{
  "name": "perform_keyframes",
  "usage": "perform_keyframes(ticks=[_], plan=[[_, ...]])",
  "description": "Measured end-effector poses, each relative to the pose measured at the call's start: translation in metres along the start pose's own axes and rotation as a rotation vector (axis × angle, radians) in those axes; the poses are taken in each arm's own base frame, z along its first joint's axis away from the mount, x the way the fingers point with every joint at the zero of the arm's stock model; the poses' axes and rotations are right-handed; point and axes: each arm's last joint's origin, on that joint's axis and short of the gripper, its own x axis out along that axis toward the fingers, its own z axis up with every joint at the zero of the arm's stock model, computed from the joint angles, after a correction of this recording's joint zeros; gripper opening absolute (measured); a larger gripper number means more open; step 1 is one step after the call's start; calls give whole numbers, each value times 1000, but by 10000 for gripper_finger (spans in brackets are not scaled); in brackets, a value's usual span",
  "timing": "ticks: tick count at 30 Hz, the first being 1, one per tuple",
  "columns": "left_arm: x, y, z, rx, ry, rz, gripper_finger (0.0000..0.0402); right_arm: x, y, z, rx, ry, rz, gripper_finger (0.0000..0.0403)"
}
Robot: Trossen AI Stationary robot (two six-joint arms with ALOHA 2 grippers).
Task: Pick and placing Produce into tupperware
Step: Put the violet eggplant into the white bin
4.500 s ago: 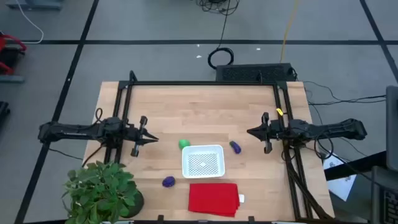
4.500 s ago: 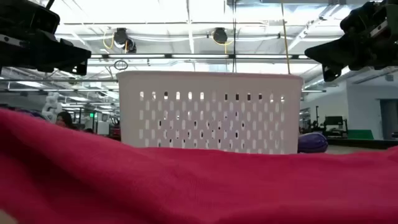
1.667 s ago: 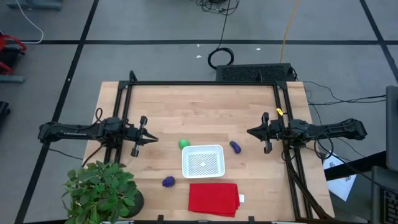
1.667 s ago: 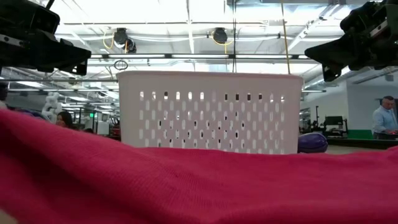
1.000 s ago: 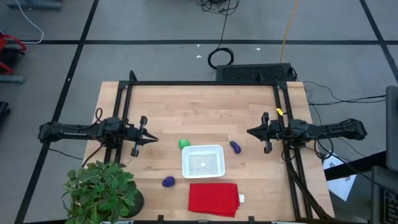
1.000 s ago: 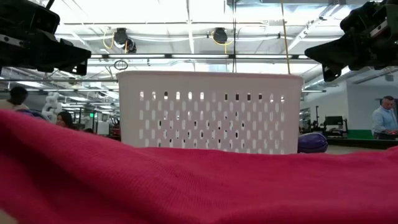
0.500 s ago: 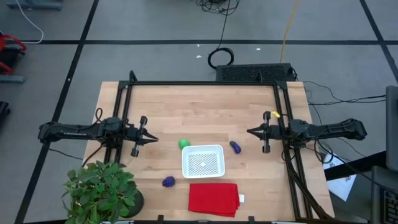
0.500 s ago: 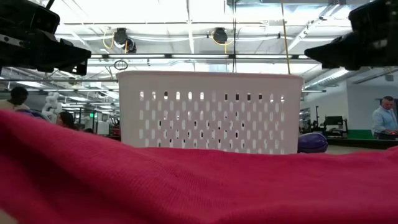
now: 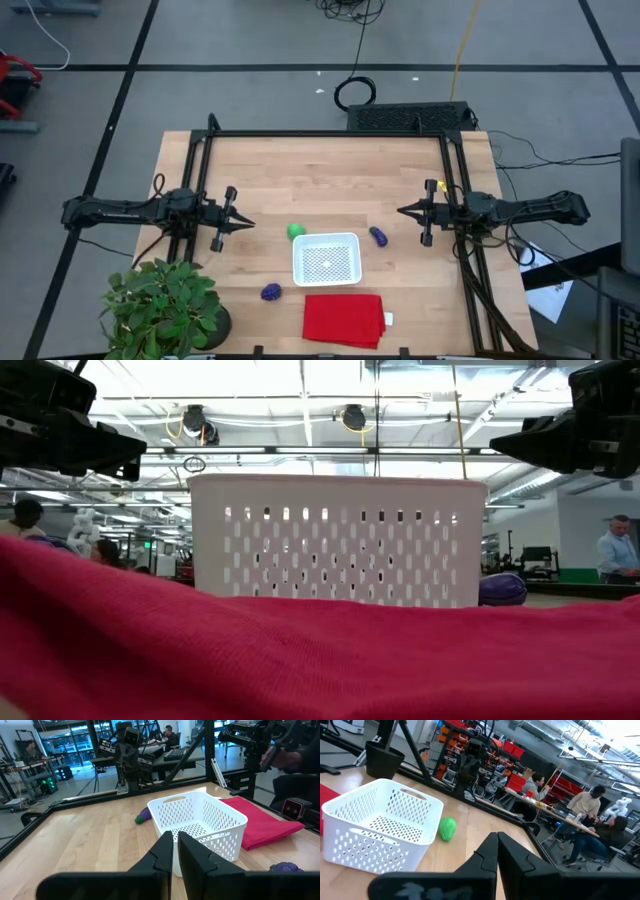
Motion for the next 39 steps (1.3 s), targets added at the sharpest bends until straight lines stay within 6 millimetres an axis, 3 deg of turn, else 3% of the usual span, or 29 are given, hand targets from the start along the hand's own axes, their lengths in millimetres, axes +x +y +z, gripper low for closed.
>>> perform_keyframes(ticks=[4,10,15,26,29,39], plan=[[0,0,0,0,0,0,31,0,0,0,4,-1,0,0],[0,1,4,5,-41,20,31,0,0,0,166,-5,0,0],[-1,2,12,-101,-125,30,31,0,-1,2,248,-18,-4,0],[-1,3,16,-143,-164,40,31,-1,-5,11,372,-122,-29,0],[-1,3,16,-241,-162,35,31,-1,-5,11,432,-122,-25,0],[0,4,7,-239,-76,109,30,-1,-6,13,477,-152,-24,0]])
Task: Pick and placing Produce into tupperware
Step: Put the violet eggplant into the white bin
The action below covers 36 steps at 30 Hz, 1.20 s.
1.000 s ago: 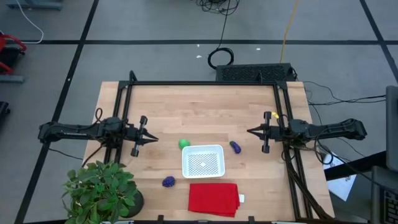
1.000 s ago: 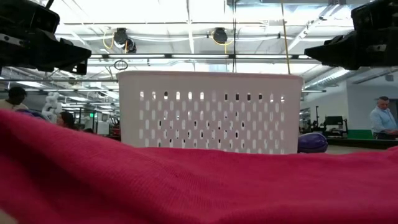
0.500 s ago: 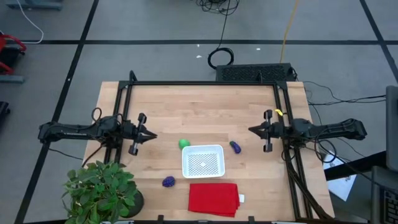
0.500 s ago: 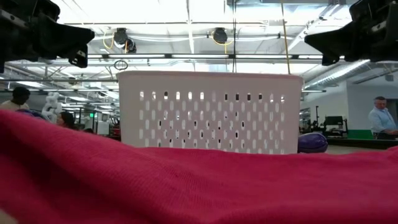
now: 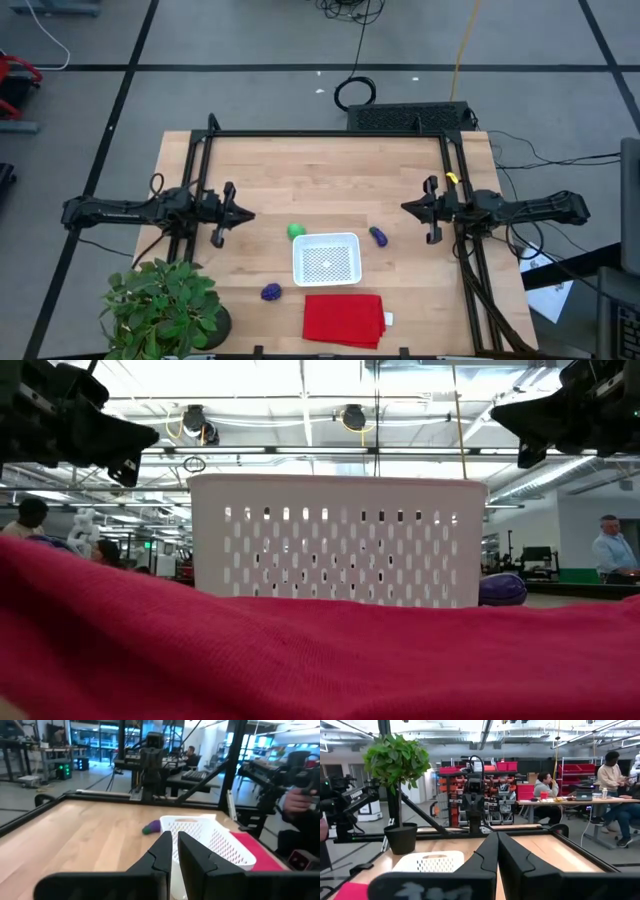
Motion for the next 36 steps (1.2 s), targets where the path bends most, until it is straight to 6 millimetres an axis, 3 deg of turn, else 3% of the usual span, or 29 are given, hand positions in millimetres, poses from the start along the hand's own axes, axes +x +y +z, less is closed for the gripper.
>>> perform_keyframes(ticks=[25,36], plan=[[0,0,-3,75,27,9,30,0,0,0,138,-1,-1,0],[0,0,4,144,-42,5,30,0,0,1,138,-7,-1,0]])
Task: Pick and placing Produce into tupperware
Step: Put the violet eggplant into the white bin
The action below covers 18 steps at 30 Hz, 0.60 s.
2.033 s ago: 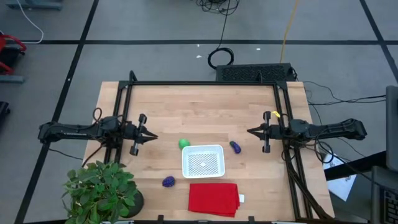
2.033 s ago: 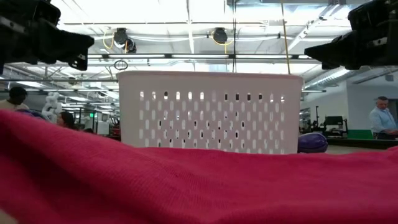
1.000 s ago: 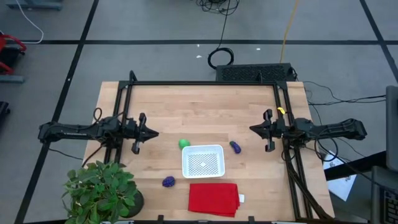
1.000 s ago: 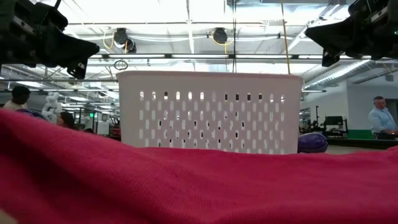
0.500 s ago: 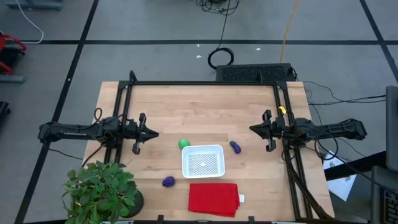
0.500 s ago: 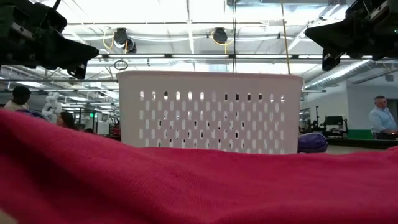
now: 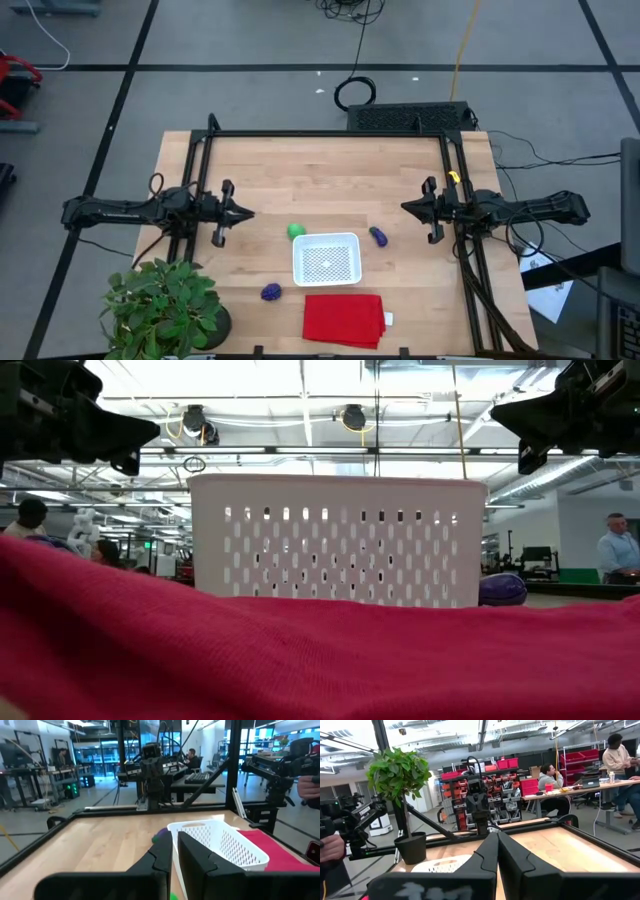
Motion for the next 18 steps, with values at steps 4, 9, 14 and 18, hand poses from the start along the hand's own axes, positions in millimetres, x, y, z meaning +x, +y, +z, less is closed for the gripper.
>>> perform_keyframes(ticks=[4,9,14,18], plan=[[0,0,0,7,-2,0,30,0,0,0,-6,0,0,0],[0,0,0,8,-2,0,30,0,0,0,-18,0,0,0],[0,0,0,8,-2,0,30,0,0,1,-31,-9,1,0],[0,0,0,8,-2,0,31,0,0,1,-51,-8,-13,4]])
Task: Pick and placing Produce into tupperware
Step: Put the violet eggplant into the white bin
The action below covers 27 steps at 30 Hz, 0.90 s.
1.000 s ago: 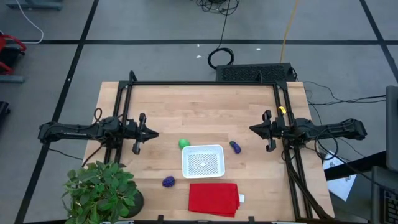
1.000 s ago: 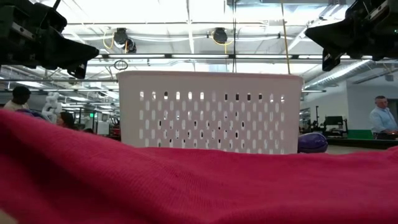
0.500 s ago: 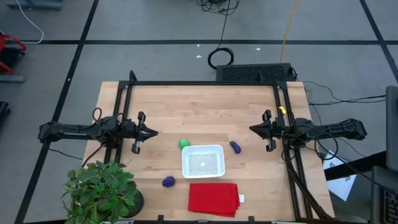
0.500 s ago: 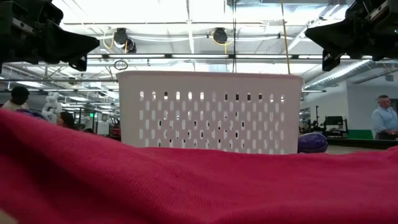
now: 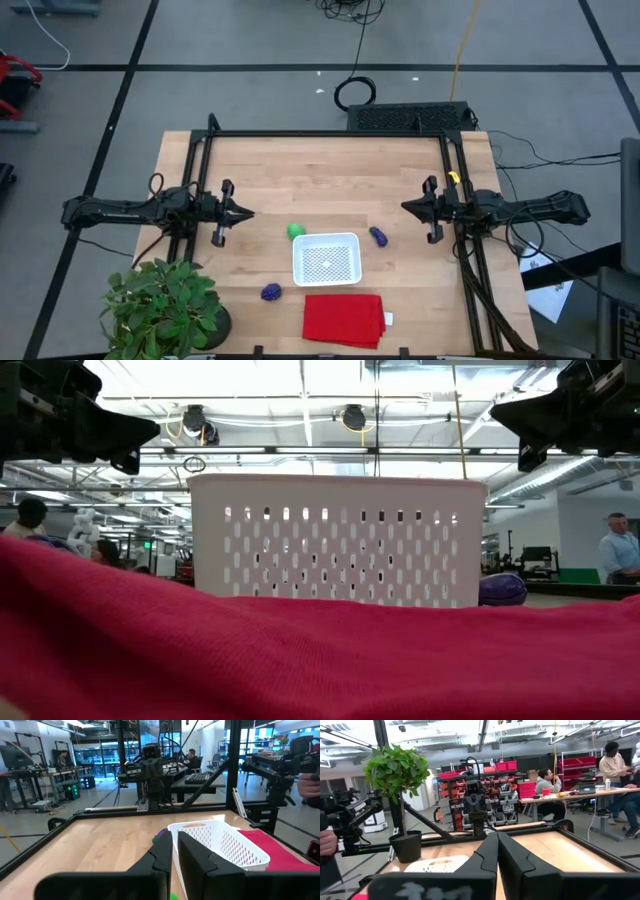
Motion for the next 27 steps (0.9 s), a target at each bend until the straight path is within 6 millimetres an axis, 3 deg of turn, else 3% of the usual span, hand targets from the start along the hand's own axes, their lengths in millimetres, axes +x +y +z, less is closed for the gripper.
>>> perform_keyframes(ticks=[9,22,27], plan=[[0,0,0,12,1,0,31,6,-1,-8,-15,89,-50,54],[0,0,3,70,-28,2,31,28,4,15,-6,159,-63,68],[0,0,6,146,-65,7,31,40,7,29,31,282,-84,68]])
